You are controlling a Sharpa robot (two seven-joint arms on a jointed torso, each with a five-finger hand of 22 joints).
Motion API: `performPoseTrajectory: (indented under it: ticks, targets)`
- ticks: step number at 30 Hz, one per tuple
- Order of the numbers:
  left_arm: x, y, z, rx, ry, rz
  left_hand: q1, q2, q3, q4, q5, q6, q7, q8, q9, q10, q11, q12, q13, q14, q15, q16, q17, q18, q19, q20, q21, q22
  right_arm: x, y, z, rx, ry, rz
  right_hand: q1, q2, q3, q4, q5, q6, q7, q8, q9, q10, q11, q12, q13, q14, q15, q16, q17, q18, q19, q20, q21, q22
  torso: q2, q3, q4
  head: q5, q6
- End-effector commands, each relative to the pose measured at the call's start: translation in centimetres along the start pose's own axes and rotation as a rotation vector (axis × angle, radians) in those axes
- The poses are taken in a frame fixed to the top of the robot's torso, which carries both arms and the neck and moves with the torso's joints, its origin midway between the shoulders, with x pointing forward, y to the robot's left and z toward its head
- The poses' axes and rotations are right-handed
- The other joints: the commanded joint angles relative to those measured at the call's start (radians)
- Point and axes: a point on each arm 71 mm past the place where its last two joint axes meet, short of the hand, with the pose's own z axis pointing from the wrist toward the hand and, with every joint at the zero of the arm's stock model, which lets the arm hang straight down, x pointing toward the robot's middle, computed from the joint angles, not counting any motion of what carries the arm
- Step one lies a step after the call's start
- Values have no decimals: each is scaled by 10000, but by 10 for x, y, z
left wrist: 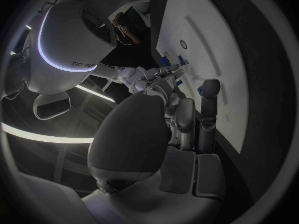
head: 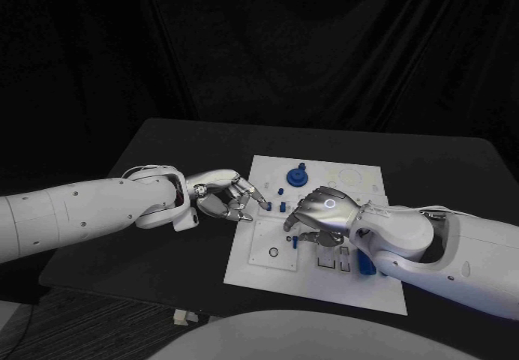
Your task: Assemble the parts on the task board
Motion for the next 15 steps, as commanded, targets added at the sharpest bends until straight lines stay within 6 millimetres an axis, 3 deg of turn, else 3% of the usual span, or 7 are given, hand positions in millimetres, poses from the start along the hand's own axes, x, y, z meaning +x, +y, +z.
performPoseTrajectory:
  ticks: [1, 15]
  targets:
    - [1, -1, 1, 126, 33, -130, 35, 49, 81, 6, 36, -12, 30, 30, 6, 82, -2, 14, -225, -52, 46, 12, -4, 138, -70, -21, 54, 607, 0, 4, 0, -412, 33, -767, 98, -70, 0, 12, -28, 17, -72, 38, 5, 1041, -41, 36, 2628, 1040, -21, 30, 2635, -136, 837, -52, 82, 2498, -2, 1, 1, 22, 2]
    - [1, -2, 1, 143, 27, -124, 36, 48, 93, 1, 46, -27, 27, 22, 2, 85, -1, 14, -225, -46, 47, 20, 5, 139, -76, -20, 53, 606, 0, 8, 4, -716, 20, -1226, 317, -48, 37, -28, 119, -25, -146, 17, -8, 1041, -15, 36, 2628, 1040, 5, 30, 2635, -134, 832, -31, 75, 2496, -3, 0, -1, 3, 2]
